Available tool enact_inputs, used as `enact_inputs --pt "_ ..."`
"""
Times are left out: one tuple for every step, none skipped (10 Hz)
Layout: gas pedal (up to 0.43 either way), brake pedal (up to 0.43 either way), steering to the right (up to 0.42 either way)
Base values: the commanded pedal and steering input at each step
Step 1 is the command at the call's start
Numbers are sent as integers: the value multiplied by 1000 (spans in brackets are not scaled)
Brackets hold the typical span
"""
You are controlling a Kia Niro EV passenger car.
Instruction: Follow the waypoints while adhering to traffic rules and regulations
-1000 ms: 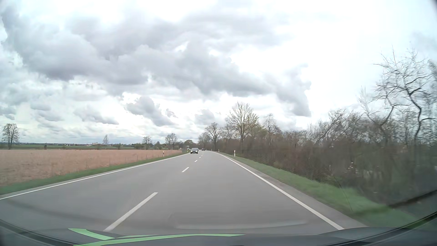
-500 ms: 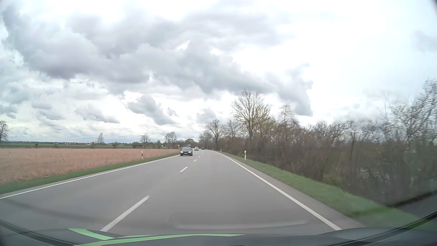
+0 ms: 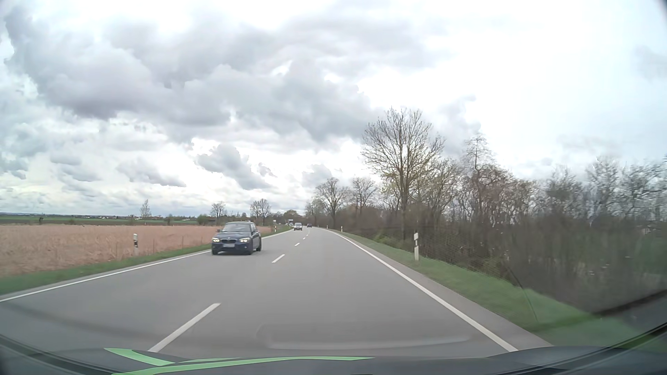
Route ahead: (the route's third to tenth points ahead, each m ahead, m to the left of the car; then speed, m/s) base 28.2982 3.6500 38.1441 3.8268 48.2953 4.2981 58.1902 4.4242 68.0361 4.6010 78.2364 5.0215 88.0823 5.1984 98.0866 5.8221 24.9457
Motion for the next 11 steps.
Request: enact_inputs --pt "240 0 -2" --pt "240 0 -2" --pt "240 0 -3" --pt "240 0 -3" --pt "240 0 -3" --pt "240 0 -2" --pt "240 0 -2" --pt "240 0 -2" --pt "240 0 -2" --pt "240 0 -3" --pt "240 0 -2"
